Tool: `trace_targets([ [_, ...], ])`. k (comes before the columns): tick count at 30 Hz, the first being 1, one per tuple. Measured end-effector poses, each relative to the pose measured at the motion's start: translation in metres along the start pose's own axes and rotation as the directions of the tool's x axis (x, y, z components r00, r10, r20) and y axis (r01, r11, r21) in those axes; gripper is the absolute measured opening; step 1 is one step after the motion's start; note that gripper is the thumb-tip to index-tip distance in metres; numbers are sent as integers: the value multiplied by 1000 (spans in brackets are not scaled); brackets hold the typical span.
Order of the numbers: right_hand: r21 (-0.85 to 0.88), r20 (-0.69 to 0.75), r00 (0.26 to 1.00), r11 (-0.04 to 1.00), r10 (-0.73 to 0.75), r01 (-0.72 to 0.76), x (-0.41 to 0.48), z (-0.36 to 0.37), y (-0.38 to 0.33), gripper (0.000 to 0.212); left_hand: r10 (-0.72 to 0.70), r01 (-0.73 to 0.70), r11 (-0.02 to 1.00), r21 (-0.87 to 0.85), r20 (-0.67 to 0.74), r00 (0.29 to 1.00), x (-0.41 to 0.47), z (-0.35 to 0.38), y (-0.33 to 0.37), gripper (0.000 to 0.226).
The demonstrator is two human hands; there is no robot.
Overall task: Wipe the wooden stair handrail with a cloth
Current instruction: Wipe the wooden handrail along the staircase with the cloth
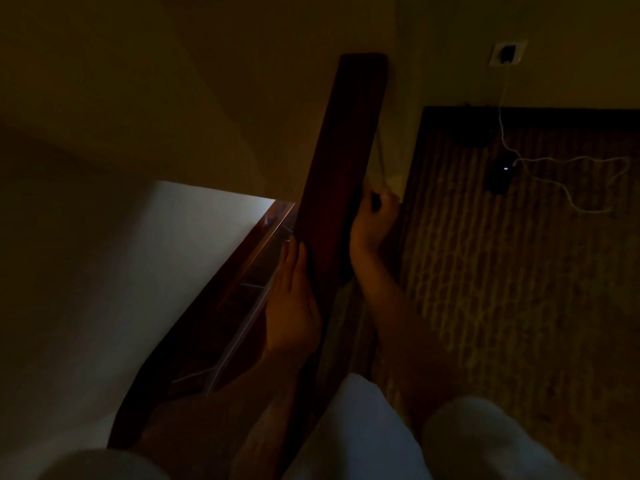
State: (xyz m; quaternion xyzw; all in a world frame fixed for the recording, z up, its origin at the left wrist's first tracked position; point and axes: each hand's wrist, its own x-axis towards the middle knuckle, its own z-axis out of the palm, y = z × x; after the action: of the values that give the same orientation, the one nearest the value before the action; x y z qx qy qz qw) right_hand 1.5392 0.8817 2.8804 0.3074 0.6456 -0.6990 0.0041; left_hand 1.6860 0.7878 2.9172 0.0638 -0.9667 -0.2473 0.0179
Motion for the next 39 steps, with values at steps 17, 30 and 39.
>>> trace_targets([
  [17, -133, 48, 829, 819, -557, 558, -155, -57, 77, 16, -82, 64, 971, -231, -68, 994, -3, -7, -3, 52],
  [30, -309, 173, 823, 764, -542, 567, -57, -22, 9, 19, -60, 64, 981, -183, 24, 998, -3, -12, 3, 68],
  [39, -14, 178, 936, 951, -302, 310, -53, -20, 1, 19, -77, 78, 990, -118, 18, 997, -2, -13, 8, 64],
])
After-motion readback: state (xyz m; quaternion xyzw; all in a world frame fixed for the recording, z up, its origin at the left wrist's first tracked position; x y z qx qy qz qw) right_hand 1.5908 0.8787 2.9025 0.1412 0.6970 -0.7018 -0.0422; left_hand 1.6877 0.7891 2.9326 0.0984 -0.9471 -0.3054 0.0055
